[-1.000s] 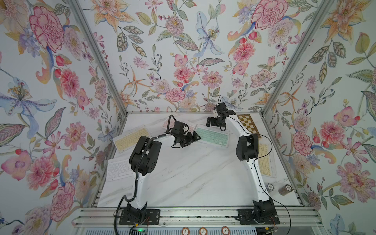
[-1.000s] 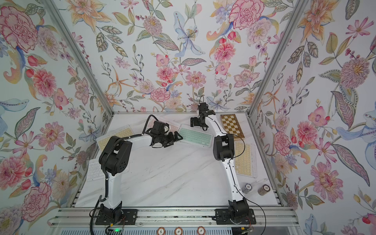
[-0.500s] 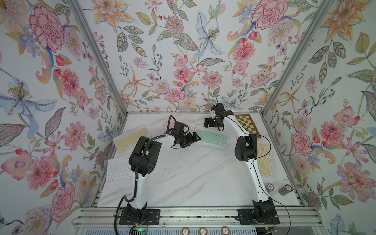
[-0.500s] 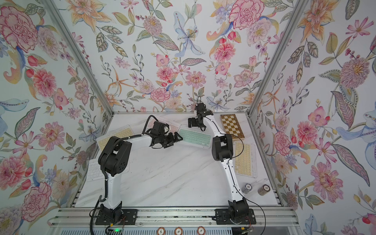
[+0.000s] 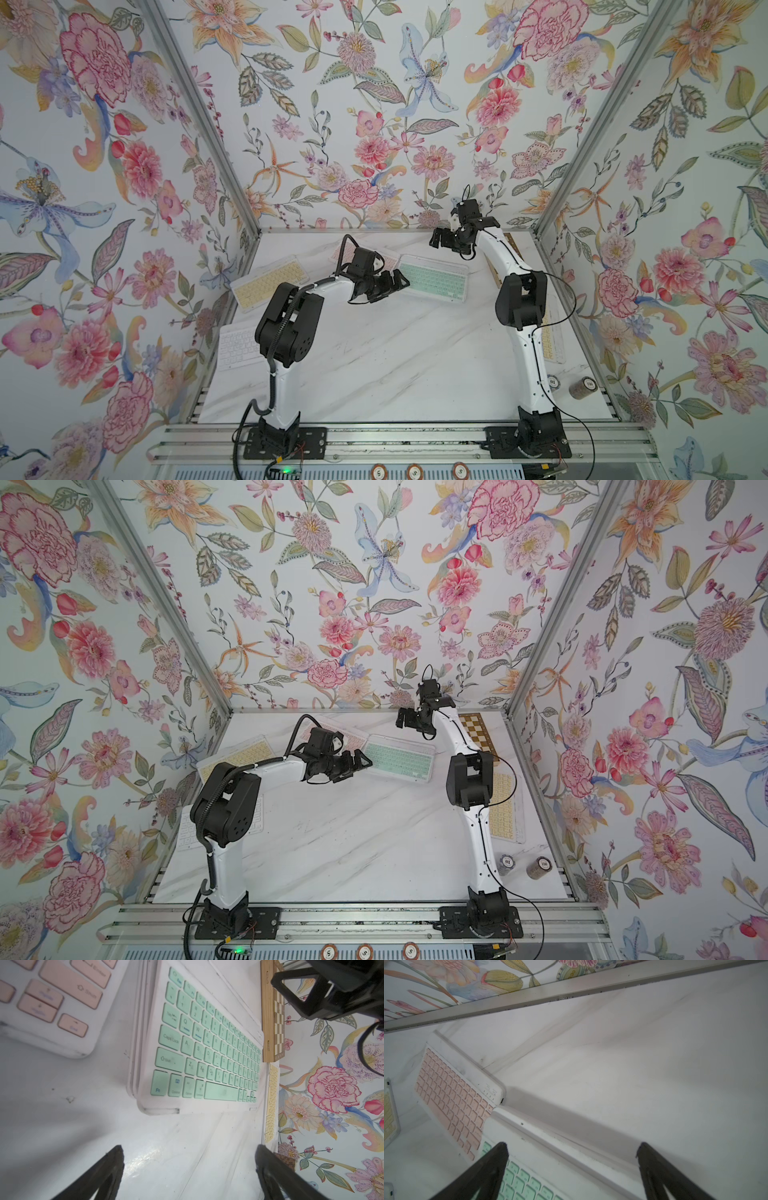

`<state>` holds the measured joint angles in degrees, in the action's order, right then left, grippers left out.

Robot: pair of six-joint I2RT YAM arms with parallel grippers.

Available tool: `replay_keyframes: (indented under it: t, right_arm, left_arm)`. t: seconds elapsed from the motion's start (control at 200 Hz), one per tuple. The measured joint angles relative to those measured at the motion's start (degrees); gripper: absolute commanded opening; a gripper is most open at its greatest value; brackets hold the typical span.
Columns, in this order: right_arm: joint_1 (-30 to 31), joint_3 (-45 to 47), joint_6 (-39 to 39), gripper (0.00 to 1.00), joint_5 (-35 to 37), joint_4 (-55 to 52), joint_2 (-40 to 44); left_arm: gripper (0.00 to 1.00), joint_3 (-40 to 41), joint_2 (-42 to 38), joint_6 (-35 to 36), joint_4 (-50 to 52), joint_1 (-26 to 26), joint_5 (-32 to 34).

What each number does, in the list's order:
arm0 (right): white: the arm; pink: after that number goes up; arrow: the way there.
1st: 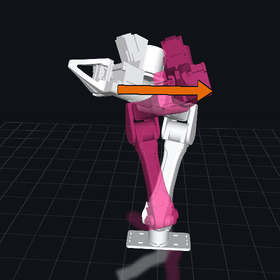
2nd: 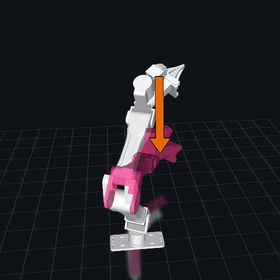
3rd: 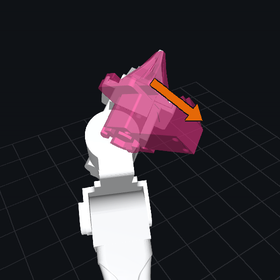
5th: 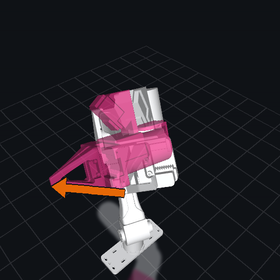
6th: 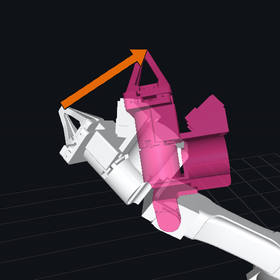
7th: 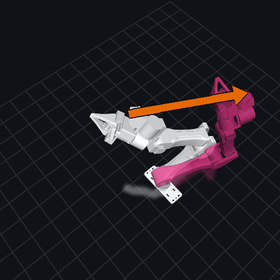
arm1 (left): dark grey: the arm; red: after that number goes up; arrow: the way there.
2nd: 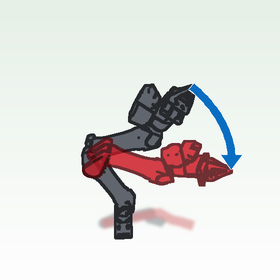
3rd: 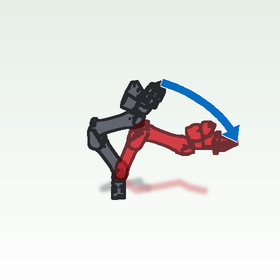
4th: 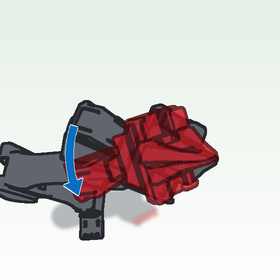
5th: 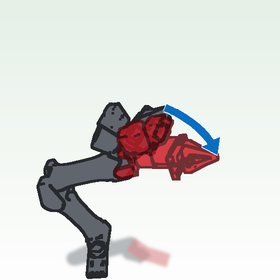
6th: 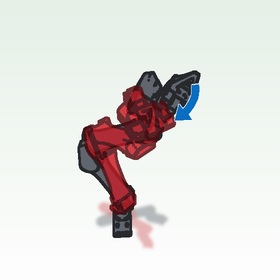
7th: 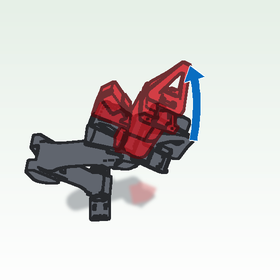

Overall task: Stack the numeric keypads
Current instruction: Adjust the numeric keypad.

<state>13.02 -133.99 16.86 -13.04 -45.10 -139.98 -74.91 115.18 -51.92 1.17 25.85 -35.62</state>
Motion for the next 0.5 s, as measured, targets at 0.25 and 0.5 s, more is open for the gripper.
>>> replay_keyframes:
  t: [0.25, 0.5]
  right_arm:
    - [0.63, 34.18, 0.26, 0.99, 2.38, 6.51, 26.01]
    - [3.15, 64.11, 1.42, 0.99, 7.58, 9.9, 42.05]
  left_arm:
    - [1.0, 2.19, -1.88, -0.87, -1.7, 0.04, -0.17]
    - [0.99, 2.8, -2.64, -1.7, -3.61, 0.46, -0.22]
